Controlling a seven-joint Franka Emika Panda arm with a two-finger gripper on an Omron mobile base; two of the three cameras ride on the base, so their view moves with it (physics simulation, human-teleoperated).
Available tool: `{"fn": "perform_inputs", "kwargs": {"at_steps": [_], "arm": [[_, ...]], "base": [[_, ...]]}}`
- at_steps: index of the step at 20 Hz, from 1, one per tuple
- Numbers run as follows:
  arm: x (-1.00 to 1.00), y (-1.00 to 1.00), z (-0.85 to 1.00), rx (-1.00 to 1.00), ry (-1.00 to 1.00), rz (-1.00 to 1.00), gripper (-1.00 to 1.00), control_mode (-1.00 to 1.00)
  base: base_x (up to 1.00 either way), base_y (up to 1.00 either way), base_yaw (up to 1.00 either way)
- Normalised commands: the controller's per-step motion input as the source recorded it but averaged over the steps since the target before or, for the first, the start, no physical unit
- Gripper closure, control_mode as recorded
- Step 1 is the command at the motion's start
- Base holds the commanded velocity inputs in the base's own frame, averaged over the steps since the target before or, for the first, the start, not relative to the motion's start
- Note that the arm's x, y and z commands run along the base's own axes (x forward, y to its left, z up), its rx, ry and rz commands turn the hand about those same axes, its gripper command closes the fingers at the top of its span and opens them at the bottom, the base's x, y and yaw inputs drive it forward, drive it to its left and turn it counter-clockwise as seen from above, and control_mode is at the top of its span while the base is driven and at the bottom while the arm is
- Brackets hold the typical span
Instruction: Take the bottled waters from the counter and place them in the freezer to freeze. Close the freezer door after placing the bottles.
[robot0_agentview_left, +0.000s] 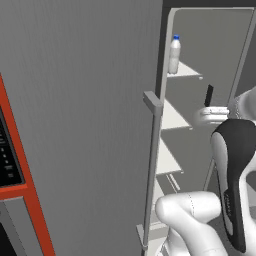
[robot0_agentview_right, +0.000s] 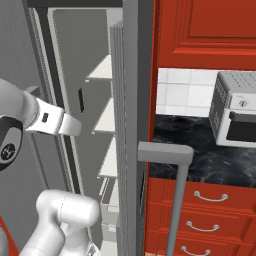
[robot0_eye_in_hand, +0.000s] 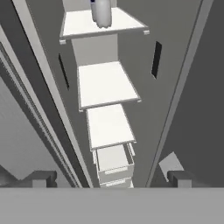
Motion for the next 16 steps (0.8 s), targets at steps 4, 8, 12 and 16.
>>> {"fn": "perform_inputs", "kwargs": {"at_steps": [4, 8, 12, 16], "arm": [[-0.11, 0.10, -0.22, 0.06, 0.18, 0.00, -1.00, -1.00], [-0.01, 0.13, -0.42, 0.00, 0.14, 0.00, -1.00, -1.00], [0.00, 0.07, -0.45, -0.01, 0.03, 0.00, -1.00, -1.00], [-0.01, 0.00, -0.42, 0.00, 0.01, 0.03, -1.00, -1.00]], "base": [[0.00, 0.00, 0.00], [0.00, 0.00, 0.00], [0.00, 0.00, 0.00], [0.00, 0.00, 0.00]]}}
